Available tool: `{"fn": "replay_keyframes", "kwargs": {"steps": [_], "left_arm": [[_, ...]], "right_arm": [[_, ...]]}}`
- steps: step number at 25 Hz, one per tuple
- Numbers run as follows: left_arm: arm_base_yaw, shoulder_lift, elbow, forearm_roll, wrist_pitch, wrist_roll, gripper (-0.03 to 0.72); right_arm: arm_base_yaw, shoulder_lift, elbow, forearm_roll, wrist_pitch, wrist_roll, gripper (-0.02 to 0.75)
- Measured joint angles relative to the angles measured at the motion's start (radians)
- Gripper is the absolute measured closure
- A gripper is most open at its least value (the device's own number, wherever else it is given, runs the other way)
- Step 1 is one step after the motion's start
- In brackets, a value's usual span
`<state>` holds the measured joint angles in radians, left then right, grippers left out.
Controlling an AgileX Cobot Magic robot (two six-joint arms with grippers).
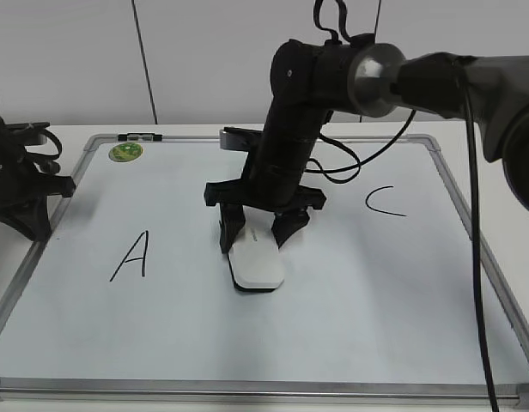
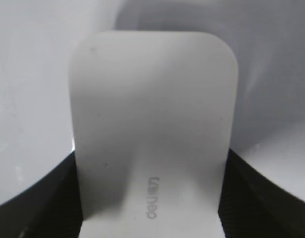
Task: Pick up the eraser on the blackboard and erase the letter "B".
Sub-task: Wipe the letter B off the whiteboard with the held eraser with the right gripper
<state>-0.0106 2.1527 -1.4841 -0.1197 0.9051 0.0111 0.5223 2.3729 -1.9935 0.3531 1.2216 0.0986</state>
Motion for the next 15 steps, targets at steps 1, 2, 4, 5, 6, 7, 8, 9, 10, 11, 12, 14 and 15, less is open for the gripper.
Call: {"fn": "replay_keyframes", "kwargs": {"steps": [1,2,4,5,6,7,8,9,10,11,12,14,15], "left_arm": [[0.000,0.000,0.000,0.000,0.000,0.000,0.626],[0.000,0.000,0.000,0.000,0.000,0.000,0.625],[0.000,0.000,0.000,0.000,0.000,0.000,0.625],[0.000,0.000,0.000,0.000,0.000,0.000,0.625],[0.000,0.000,0.000,-0.001,0.000,0.000,0.625],[0.000,0.000,0.000,-0.001,0.000,0.000,0.625],[0.000,0.000,0.000,-0.001,0.000,0.000,0.625],[0.000,0.000,0.000,-0.001,0.000,0.000,0.625],[0.000,0.000,0.000,-0.002,0.000,0.000,0.624],[0.000,0.000,0.000,-0.002,0.000,0.000,0.624],[0.000,0.000,0.000,-0.004,0.000,0.000,0.624],[0.000,0.000,0.000,-0.005,0.000,0.000,0.624],[0.000,0.000,0.000,-0.004,0.000,0.000,0.623]], "right_arm": [[0.003,0.000,0.000,-0.002,0.000,-0.003,0.220],[0.004,0.001,0.000,-0.007,0.000,-0.002,0.220],[0.006,0.004,-0.002,-0.026,0.000,-0.002,0.220],[0.008,0.004,-0.004,-0.039,-0.002,0.003,0.220],[0.011,0.004,-0.004,-0.047,-0.002,0.007,0.220],[0.011,0.004,-0.006,-0.056,-0.002,0.010,0.220],[0.011,0.004,-0.006,-0.066,-0.002,0.012,0.220],[0.011,0.004,-0.006,-0.070,-0.002,0.016,0.220],[0.011,0.004,-0.006,-0.071,-0.002,0.016,0.220],[0.011,0.004,-0.006,-0.073,-0.002,0.016,0.220],[0.011,0.004,-0.007,-0.078,-0.002,0.016,0.220],[0.011,0.004,-0.007,-0.090,-0.002,0.016,0.220],[0.011,0.004,-0.007,-0.094,-0.002,0.016,0.220]]}}
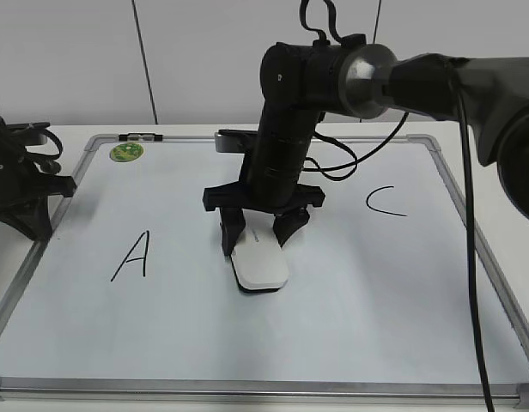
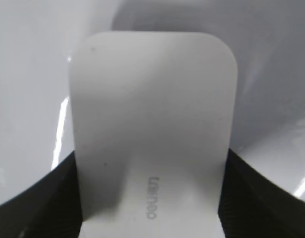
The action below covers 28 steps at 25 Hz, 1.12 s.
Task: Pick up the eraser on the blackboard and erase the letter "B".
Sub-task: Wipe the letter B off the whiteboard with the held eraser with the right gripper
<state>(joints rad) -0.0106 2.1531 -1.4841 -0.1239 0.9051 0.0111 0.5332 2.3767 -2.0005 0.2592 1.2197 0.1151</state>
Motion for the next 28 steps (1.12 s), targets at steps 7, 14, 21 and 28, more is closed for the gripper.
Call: {"fn": "replay_keyframes", "kwargs": {"steps": [7,14,21,28], "left_arm": [[0.000,0.000,0.000,-0.002,0.000,0.000,0.620],[0.000,0.000,0.000,-0.004,0.000,0.000,0.620],[0.000,0.000,0.000,-0.004,0.000,0.000,0.617],[0.000,0.000,0.000,-0.006,0.000,0.000,0.615]], "right_arm": [[0.000,0.000,0.000,-0.035,0.002,0.001,0.220],[0.000,-0.002,0.000,-0.085,0.005,0.004,0.220],[-0.014,-0.008,0.000,-0.175,0.008,0.006,0.220],[-0.016,-0.008,0.000,-0.224,0.015,-0.032,0.220]]}}
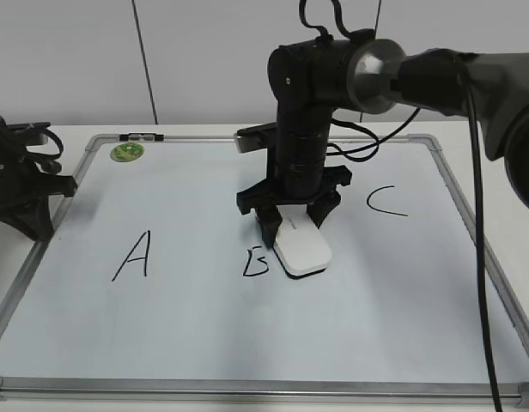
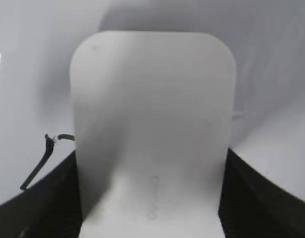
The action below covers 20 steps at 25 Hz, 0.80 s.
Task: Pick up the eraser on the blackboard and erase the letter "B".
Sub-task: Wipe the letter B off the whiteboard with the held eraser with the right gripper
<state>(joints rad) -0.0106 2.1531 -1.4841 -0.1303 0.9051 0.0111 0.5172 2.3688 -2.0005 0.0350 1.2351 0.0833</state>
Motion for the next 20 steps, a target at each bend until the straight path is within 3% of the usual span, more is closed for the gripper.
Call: {"fn": "replay_keyframes", "kwargs": {"steps": [20], "left_arm": [[0.000,0.000,0.000,-0.002,0.000,0.000,0.614]], "right_arm": [[0.027,0.002,0.000,-0.035,0.003,-0.061,0.220]]}}
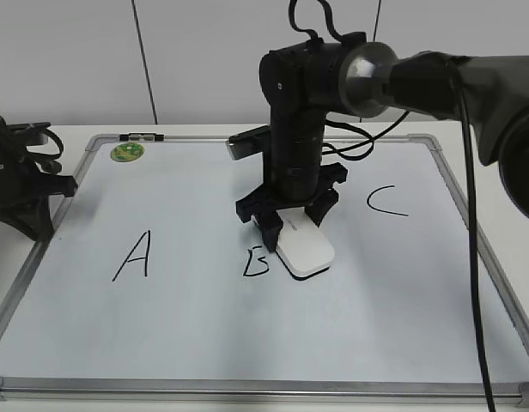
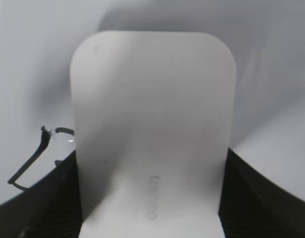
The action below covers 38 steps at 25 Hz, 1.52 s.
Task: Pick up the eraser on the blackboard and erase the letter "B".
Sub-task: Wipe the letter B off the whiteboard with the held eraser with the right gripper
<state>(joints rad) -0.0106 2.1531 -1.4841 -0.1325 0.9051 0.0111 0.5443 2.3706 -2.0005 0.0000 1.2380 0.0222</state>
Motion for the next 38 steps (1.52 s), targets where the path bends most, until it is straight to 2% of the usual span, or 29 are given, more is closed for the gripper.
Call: {"fn": "replay_keyframes", "kwargs": {"steps": [17,33,38], "left_arm": [[0.000,0.000,0.000,-0.002,0.002,0.000,0.614],[0.000,0.000,0.000,-0.007,0.002,0.000,0.617],[0.000,0.000,0.000,-0.007,0.002,0.000,0.618]], "right_arm": [[0.067,0.002,0.000,-0.027,0.002,-0.015,0.220],[0.158,0.003,0.000,0.032,0.002,-0.016,0.220],[0.166,0.003,0.000,0.000,0.002,0.005,0.220]]}}
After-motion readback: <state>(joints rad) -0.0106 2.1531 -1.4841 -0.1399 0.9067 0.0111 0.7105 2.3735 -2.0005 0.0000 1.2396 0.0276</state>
